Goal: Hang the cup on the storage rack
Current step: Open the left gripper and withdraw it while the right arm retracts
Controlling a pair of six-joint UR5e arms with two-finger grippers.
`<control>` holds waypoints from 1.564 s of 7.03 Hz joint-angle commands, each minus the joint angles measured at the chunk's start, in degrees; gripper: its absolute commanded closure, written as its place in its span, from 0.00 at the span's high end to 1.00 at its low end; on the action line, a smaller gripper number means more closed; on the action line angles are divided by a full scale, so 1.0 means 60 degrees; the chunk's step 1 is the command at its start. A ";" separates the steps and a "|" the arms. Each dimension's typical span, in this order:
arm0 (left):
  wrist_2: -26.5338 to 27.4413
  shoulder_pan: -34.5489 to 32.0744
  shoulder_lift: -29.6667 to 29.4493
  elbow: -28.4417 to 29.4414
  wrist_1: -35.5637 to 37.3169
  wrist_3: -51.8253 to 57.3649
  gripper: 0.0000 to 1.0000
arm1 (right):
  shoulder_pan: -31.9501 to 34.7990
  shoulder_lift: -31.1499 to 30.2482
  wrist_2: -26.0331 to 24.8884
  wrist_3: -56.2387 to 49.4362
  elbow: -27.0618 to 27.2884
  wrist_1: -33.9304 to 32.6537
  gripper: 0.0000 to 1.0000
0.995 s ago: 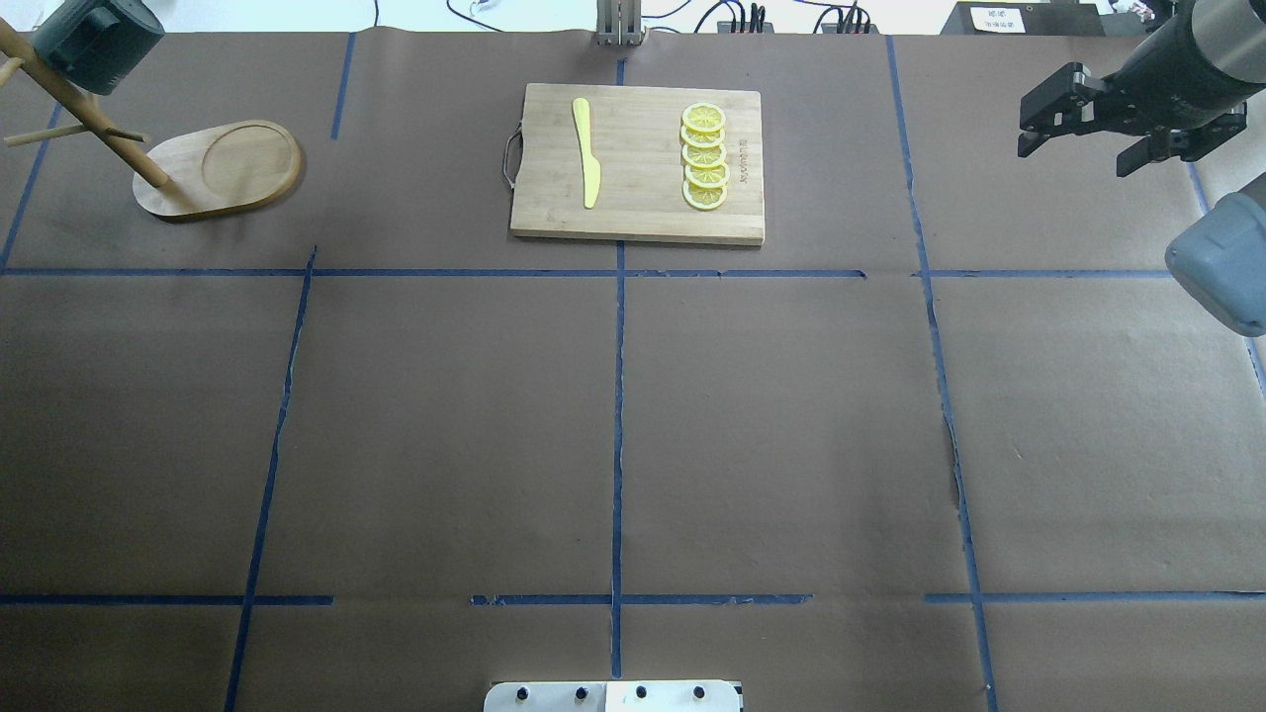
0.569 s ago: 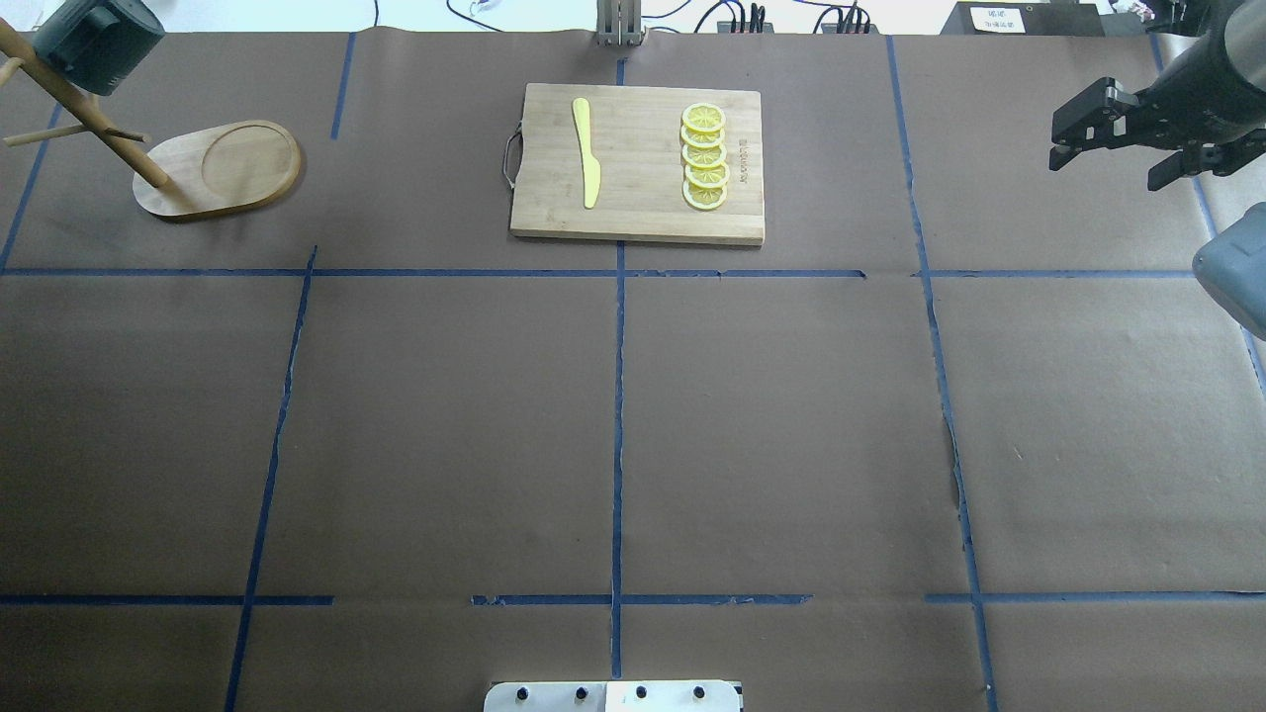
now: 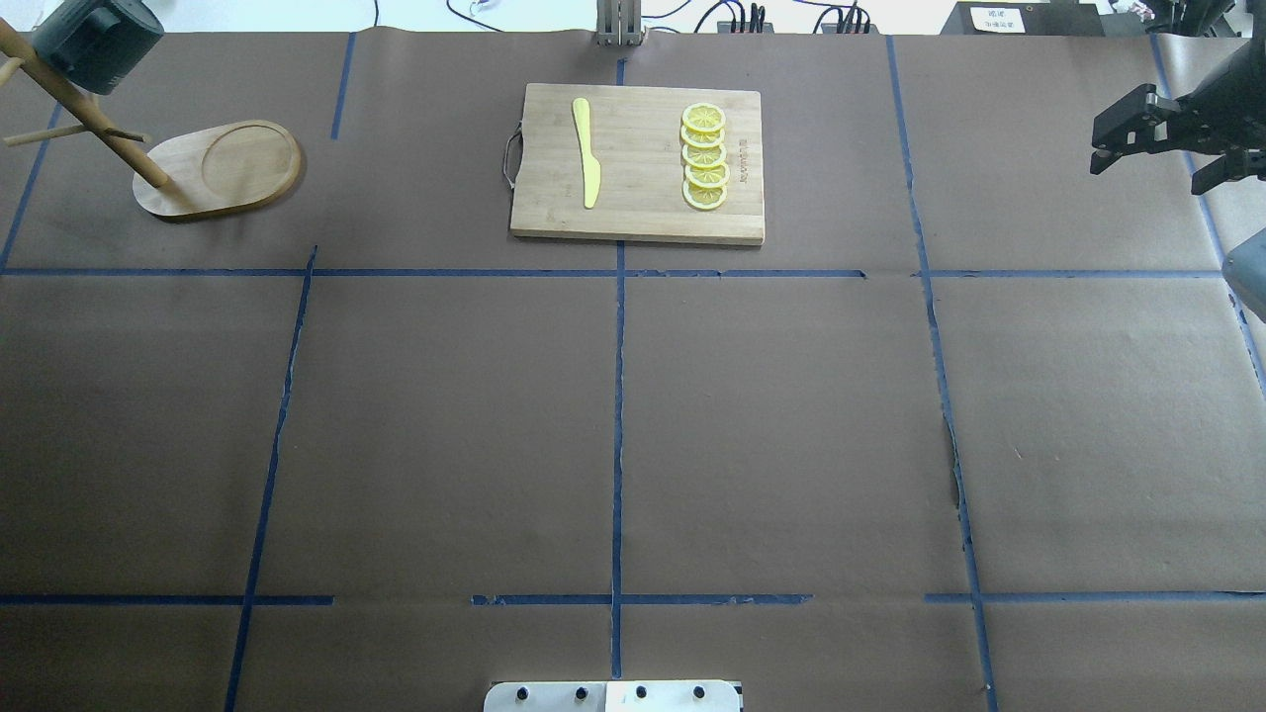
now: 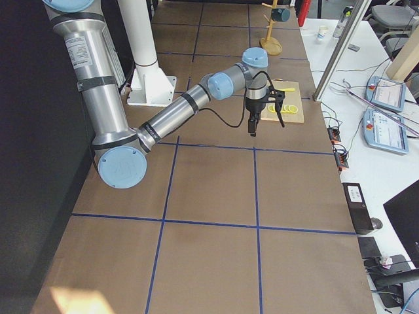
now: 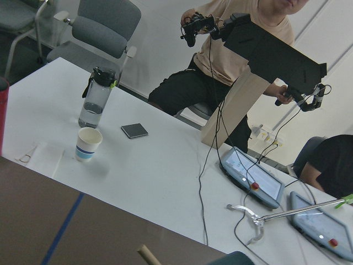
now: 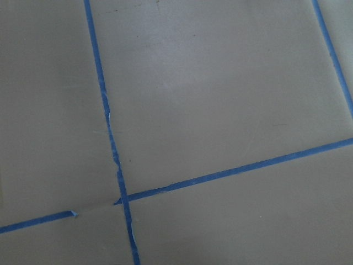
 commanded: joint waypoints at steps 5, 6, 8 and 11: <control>-0.2745 -0.0581 0.0578 -0.0336 0.9107 0.9686 1.00 | 0.2020 -0.1488 0.1752 -0.5476 -0.0975 0.0026 1.00; -0.3025 -0.0639 0.0460 -0.0337 1.0056 1.0640 1.00 | 0.2608 -0.1942 0.1890 -0.6635 -0.1313 0.0041 1.00; -0.3042 -0.0800 0.0488 -0.0220 1.0168 1.1059 1.00 | 0.3649 -0.2734 0.1920 -0.8341 -0.2293 0.0899 1.00; -0.3028 -0.0786 0.0649 -0.0161 1.0169 1.0957 1.00 | 0.3742 -0.3412 0.1963 -0.8186 -0.3543 0.3966 1.00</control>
